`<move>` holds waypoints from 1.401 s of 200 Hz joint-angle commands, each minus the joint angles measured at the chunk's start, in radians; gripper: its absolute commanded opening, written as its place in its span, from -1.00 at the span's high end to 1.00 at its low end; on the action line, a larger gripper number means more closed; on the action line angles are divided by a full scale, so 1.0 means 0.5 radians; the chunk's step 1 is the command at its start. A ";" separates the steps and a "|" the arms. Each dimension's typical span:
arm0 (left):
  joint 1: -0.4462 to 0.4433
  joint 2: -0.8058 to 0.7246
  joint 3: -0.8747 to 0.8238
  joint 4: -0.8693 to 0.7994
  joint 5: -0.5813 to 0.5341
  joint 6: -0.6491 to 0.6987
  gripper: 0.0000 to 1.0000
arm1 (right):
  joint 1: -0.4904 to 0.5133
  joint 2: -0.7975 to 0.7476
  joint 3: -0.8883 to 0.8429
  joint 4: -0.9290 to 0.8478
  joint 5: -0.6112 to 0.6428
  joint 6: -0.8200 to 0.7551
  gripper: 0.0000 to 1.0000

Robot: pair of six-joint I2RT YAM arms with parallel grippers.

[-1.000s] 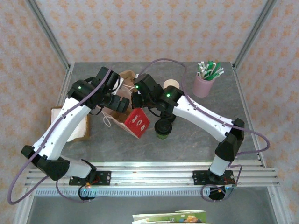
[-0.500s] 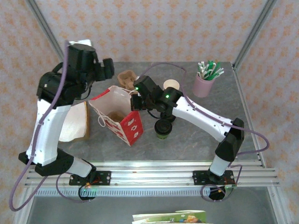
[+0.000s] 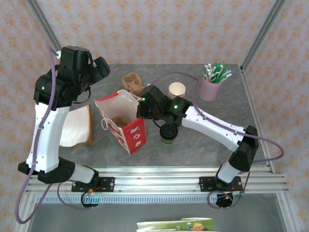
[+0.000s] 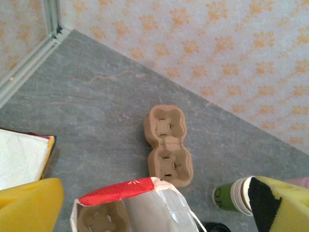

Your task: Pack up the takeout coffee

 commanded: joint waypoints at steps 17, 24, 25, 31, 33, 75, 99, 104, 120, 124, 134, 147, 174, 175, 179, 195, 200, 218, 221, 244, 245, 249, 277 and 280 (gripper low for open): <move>0.024 0.028 -0.021 0.010 0.047 -0.013 -0.98 | 0.029 -0.055 -0.013 0.043 0.088 0.084 0.97; 0.026 0.028 -0.023 0.011 0.036 -0.013 -0.98 | 0.033 -0.053 -0.013 0.040 0.090 0.084 0.95; 0.026 0.028 -0.023 0.011 0.033 -0.013 -0.98 | 0.032 -0.054 -0.013 0.040 0.090 0.084 0.95; 0.031 0.028 -0.018 0.005 0.019 -0.019 -0.98 | 0.033 -0.054 -0.010 0.039 0.094 0.082 0.93; 0.033 0.028 -0.017 0.005 0.013 -0.019 -0.98 | 0.033 -0.054 -0.010 0.037 0.096 0.081 0.92; 0.080 0.059 -0.030 -0.009 0.060 -0.032 -0.98 | 0.032 -0.032 0.091 -0.030 0.142 0.028 0.54; 0.084 0.122 0.003 -0.103 0.057 -0.032 -0.98 | 0.032 -0.018 0.168 -0.078 0.187 -0.006 0.15; 0.084 0.131 0.014 -0.121 0.044 -0.032 -0.98 | 0.033 -0.013 0.184 -0.091 0.196 -0.012 0.10; 0.086 0.119 0.020 -0.133 -0.022 -0.064 -0.98 | 0.034 -0.012 0.214 -0.115 0.212 -0.026 -0.01; 0.087 0.107 0.017 -0.122 -0.028 -0.062 -0.98 | 0.033 -0.014 0.219 -0.117 0.214 -0.029 -0.04; 0.089 0.069 -0.005 -0.073 -0.030 -0.044 -0.98 | 0.033 -0.020 0.227 -0.122 0.216 -0.037 -0.10; 0.099 0.030 -0.024 -0.048 -0.062 -0.038 -0.98 | 0.032 -0.023 0.251 -0.139 0.229 -0.055 -0.18; 0.169 0.007 -0.035 -0.068 -0.011 -0.056 -0.98 | 0.033 -0.020 0.368 -0.221 0.297 -0.136 -0.29; 0.171 0.008 -0.033 -0.070 -0.008 -0.055 -0.98 | 0.032 -0.020 0.373 -0.224 0.300 -0.139 -0.30; 0.180 0.016 -0.021 -0.082 0.015 -0.044 -0.98 | 0.033 -0.023 0.391 -0.235 0.314 -0.153 -0.31; 0.180 0.045 0.019 -0.122 0.080 -0.011 -0.98 | 0.033 -0.039 0.474 -0.265 0.380 -0.220 -0.37; 0.182 0.052 0.028 -0.130 0.088 -0.013 -0.98 | 0.032 -0.047 0.495 -0.267 0.395 -0.246 -0.40; 0.182 0.048 0.014 -0.093 0.141 -0.018 -0.98 | 0.021 -0.065 0.588 -0.264 0.450 -0.341 -0.49; 0.182 0.043 0.003 -0.078 0.156 -0.022 -0.98 | 0.017 -0.066 0.604 -0.266 0.449 -0.353 -0.50; 0.179 -0.041 -0.133 0.162 0.330 0.030 -0.98 | -0.071 -0.059 0.731 -0.291 0.412 -0.425 -0.51; 0.181 -0.048 -0.143 0.175 0.337 0.033 -0.98 | -0.078 -0.058 0.737 -0.291 0.410 -0.427 -0.51; 0.179 -0.073 -0.184 0.235 0.366 0.043 -0.98 | -0.102 -0.063 0.754 -0.289 0.397 -0.440 -0.51; 0.179 -0.203 -0.413 0.580 0.519 0.056 -0.98 | -0.295 -0.109 0.794 -0.306 0.326 -0.493 -0.51; 0.176 -0.204 -0.420 0.583 0.520 0.051 -0.98 | -0.315 -0.117 0.794 -0.310 0.320 -0.500 -0.51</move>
